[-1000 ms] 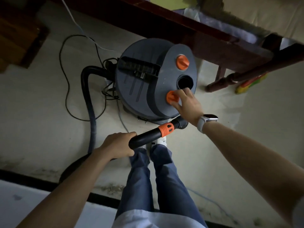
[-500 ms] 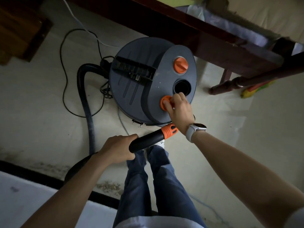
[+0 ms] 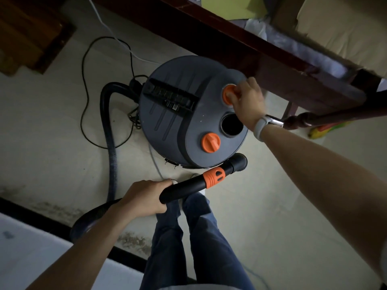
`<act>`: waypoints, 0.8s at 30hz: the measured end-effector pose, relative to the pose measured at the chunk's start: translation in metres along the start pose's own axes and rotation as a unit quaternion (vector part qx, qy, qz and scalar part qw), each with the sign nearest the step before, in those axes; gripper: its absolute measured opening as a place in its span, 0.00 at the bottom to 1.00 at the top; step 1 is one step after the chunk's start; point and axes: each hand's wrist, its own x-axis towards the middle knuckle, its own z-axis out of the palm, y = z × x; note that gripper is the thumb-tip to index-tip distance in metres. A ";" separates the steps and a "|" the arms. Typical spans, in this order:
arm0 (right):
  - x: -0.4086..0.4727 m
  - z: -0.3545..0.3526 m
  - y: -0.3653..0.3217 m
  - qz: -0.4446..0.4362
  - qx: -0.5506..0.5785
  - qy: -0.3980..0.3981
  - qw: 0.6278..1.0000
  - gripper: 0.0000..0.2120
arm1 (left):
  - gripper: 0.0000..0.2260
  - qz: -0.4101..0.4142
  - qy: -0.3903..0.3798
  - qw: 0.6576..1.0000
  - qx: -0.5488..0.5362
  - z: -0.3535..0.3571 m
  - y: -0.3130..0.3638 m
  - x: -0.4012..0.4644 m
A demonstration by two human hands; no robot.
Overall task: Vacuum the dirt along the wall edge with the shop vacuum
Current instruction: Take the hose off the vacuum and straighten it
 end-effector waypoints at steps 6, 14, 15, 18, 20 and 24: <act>-0.002 0.001 -0.007 0.047 0.022 0.025 0.998 0.12 | 0.17 -0.009 -0.002 1.000 0.009 0.005 0.008 0.001; -0.002 0.000 -0.011 0.111 0.058 0.019 0.992 0.14 | 0.14 -0.001 0.003 1.000 -0.014 0.011 0.010 -0.001; -0.006 0.000 -0.012 0.124 0.084 0.021 0.989 0.14 | 0.15 -0.001 0.005 1.000 -0.020 0.012 0.010 -0.003; -0.045 0.003 -0.009 0.161 0.172 0.070 0.969 0.17 | 0.15 -0.001 0.008 0.999 -0.052 0.016 0.013 -0.008; -0.090 0.005 -0.005 0.224 0.209 0.141 0.941 0.19 | 0.15 0.001 -0.003 0.997 -0.073 0.018 0.019 -0.013; -0.182 0.015 -0.008 0.460 0.325 0.118 0.818 0.25 | 0.14 0.009 -0.024 0.991 -0.133 0.026 0.040 -0.022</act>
